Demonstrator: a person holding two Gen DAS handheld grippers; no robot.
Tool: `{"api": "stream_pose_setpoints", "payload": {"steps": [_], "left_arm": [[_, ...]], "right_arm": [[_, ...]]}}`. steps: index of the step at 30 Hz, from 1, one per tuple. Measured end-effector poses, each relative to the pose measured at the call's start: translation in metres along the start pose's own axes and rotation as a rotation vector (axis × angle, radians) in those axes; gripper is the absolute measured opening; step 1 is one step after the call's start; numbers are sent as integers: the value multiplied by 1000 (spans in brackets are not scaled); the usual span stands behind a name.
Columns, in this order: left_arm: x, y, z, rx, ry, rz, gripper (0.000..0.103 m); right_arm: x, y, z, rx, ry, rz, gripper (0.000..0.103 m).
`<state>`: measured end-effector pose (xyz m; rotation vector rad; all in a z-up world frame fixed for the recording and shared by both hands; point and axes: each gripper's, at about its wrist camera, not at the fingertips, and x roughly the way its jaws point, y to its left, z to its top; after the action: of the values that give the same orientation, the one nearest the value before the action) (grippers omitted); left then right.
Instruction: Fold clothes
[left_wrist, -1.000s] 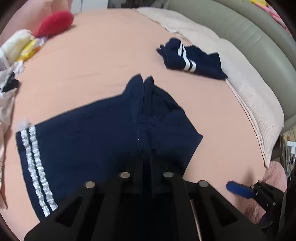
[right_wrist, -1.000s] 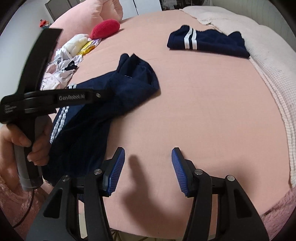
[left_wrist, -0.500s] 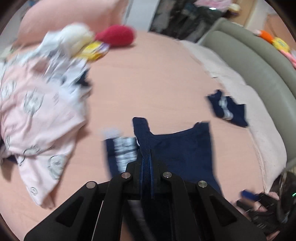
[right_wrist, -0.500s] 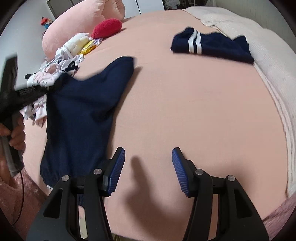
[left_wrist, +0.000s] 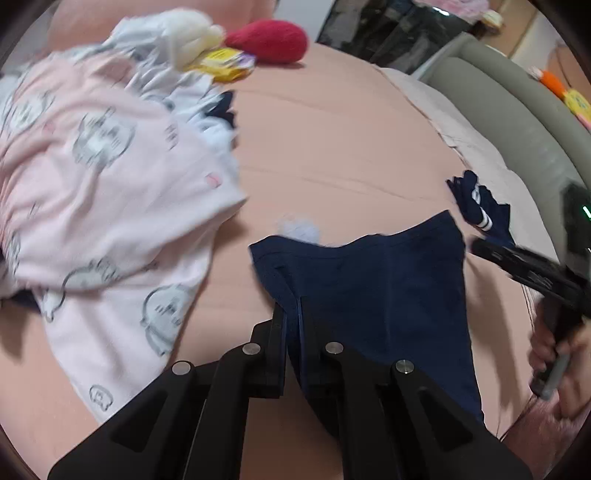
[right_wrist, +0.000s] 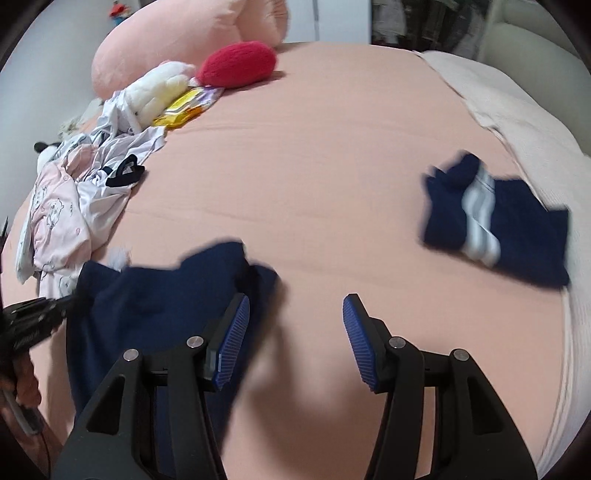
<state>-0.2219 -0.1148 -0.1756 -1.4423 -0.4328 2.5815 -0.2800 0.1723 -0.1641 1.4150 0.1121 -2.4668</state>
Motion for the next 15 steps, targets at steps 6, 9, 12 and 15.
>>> {"api": "stream_pose_setpoints", "payload": {"steps": [6,9,12,15], "left_arm": [[1,-11,8,22,-11,-42,6],[3,-15,11,24,-11,-39,6],[5,-5,9,16,5,6,6],[15,3,7,-5,49,34,6]], "right_arm": [[39,22,1,-36,138,66,44],[33,36,-9,-132,130,16,44],[26,32,-12,-138,115,-70,43],[23,13,-14,-132,105,-218,41]]}}
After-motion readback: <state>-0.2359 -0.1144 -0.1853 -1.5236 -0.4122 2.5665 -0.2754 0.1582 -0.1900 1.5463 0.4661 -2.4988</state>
